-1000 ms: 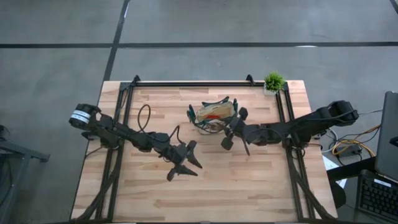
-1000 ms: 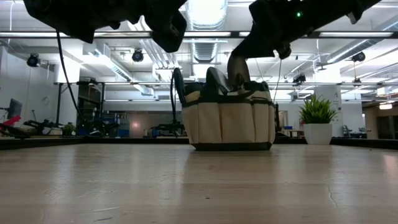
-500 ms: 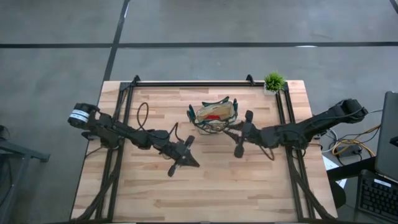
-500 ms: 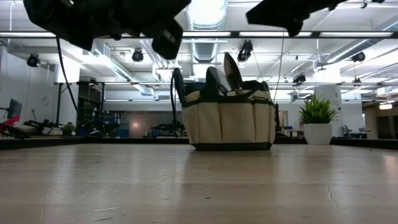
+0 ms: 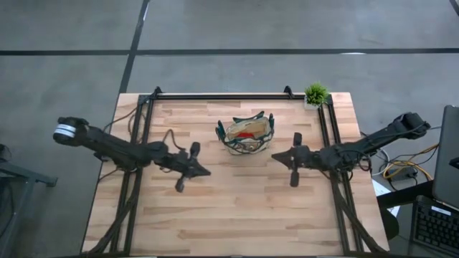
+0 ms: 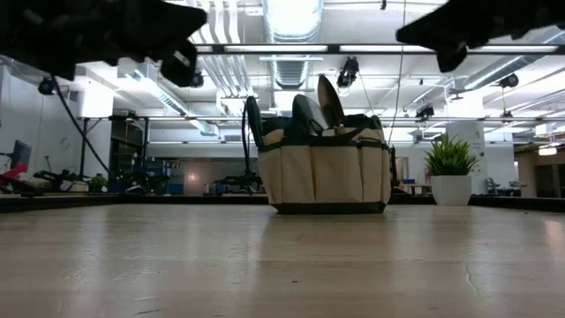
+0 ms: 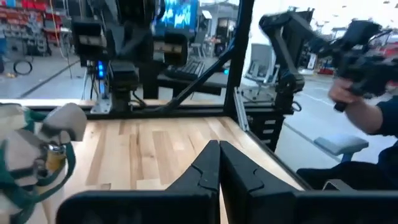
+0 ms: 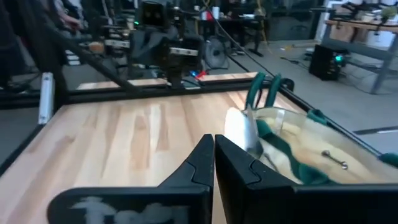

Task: Pick & Place Garden tools in Gardening bag
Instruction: Return to Home Position

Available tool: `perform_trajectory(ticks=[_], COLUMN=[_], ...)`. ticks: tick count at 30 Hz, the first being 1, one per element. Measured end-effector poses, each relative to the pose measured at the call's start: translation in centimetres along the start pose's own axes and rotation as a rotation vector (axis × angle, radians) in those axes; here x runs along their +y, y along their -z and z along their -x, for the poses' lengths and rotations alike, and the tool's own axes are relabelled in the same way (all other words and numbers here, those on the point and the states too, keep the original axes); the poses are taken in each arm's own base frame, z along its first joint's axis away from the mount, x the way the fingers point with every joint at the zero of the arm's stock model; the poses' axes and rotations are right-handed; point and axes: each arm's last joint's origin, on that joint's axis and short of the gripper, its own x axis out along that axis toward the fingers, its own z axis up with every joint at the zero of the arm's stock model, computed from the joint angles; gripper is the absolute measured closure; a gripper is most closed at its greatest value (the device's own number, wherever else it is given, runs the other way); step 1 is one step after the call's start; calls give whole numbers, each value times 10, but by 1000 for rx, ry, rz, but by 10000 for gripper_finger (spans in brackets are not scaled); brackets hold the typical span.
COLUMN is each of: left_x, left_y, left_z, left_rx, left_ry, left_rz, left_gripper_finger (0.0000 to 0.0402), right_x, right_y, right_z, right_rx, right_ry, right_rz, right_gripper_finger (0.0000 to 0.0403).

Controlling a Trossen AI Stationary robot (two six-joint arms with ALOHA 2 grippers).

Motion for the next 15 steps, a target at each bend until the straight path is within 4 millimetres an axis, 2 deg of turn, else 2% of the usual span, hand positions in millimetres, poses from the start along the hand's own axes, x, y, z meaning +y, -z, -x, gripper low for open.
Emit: perform_trajectory(ticks=[9, 15], left_x=[1, 6], left_y=[7, 17], left_z=[48, 72], left_rx=[-77, -118], left_ry=[-36, -83], left_rz=[2, 10], left_gripper_finger=[395, 397], right_x=[-19, -29], right_y=[26, 32], right_z=[29, 44], right_rx=[-76, -138], right_ry=[-83, -114], right_rz=[-27, -42], right_gripper_finger=[394, 395])
